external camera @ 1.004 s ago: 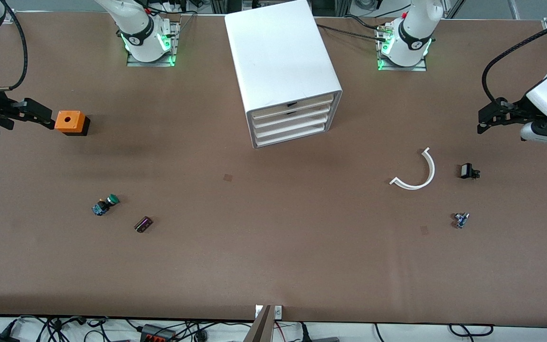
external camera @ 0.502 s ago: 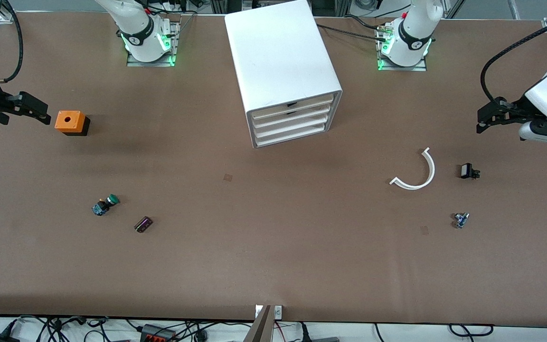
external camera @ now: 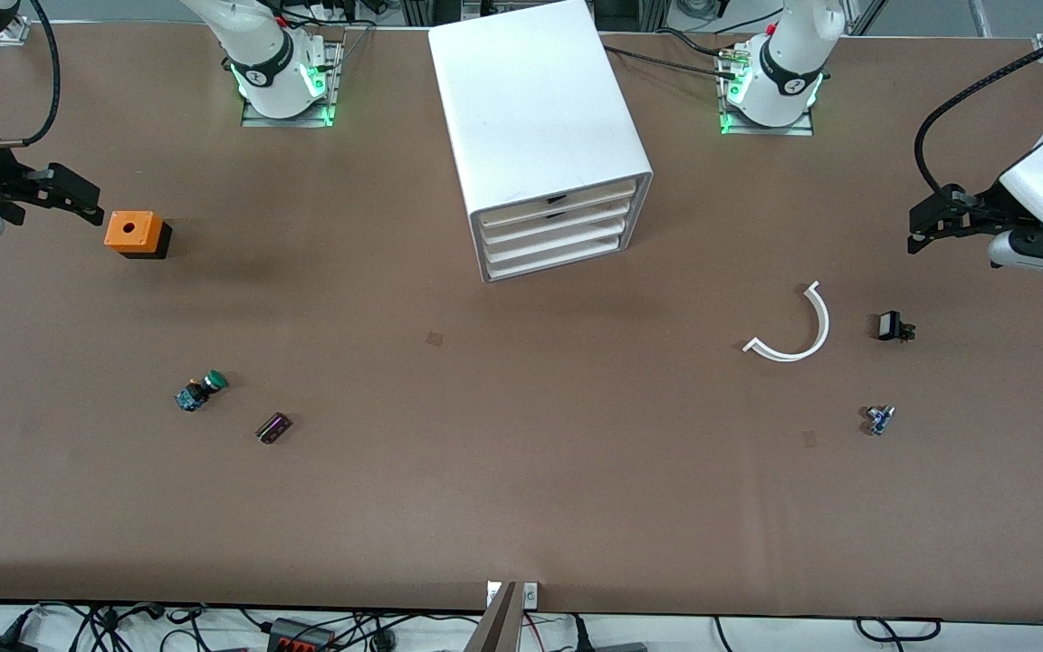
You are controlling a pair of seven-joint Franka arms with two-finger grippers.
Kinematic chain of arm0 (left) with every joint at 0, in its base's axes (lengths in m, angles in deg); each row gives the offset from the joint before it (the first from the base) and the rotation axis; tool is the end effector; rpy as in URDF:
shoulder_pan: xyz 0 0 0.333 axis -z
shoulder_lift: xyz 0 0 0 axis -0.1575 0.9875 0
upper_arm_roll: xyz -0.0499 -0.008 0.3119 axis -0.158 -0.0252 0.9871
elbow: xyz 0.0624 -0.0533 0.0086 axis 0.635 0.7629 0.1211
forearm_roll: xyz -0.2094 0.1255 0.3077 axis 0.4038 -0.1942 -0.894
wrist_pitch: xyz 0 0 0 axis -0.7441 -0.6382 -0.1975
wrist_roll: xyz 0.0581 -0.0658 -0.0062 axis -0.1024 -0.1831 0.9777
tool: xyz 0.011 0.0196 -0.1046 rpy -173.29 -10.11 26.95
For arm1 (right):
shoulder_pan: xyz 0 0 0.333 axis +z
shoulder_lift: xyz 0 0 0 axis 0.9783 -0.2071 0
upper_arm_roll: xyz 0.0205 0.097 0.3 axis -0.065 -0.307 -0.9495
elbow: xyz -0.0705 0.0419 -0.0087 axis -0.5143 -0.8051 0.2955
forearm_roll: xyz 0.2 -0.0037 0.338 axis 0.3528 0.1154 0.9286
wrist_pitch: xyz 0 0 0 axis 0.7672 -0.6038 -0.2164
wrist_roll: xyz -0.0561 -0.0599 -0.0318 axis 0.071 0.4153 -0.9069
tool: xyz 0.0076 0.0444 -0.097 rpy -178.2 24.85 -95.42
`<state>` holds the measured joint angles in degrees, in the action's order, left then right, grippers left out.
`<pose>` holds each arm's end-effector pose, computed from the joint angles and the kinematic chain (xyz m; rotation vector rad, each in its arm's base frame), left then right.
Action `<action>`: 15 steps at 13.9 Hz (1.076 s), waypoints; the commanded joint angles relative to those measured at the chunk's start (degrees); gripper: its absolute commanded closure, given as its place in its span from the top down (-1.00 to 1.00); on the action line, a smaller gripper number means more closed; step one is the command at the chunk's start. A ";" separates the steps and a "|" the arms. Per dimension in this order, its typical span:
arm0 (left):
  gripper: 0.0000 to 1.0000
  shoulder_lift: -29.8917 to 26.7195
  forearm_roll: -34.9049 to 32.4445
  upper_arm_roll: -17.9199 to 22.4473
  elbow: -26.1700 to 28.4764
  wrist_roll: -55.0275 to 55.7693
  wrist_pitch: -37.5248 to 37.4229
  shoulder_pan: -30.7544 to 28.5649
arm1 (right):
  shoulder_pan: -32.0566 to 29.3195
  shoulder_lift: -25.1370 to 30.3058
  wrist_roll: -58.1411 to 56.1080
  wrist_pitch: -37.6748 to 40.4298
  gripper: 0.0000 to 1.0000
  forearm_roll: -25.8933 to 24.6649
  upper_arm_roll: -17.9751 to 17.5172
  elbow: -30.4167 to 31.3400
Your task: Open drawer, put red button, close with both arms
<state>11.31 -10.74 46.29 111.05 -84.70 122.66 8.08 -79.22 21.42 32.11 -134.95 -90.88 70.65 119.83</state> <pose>0.5717 -0.0183 0.5995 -3.1256 0.2772 -0.0232 0.5410 -0.0183 0.5807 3.0995 0.0395 -0.0434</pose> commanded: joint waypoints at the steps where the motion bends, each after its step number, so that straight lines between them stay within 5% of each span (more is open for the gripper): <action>1: 1.00 -0.79 0.19 -0.16 -0.10 -0.52 -0.68 -0.16 | -0.15 0.65 0.31 -0.48 1.00 0.97 0.12 0.93; 15: 1.00 -0.70 0.10 0.01 -0.10 -0.69 -0.95 -0.25 | -0.23 0.56 0.23 -0.13 1.00 0.53 0.12 0.66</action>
<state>11.28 -10.74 46.46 111.05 -84.70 122.56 7.85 -79.25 21.30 32.12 -134.99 -90.84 70.69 119.89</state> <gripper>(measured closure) 0.000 0.000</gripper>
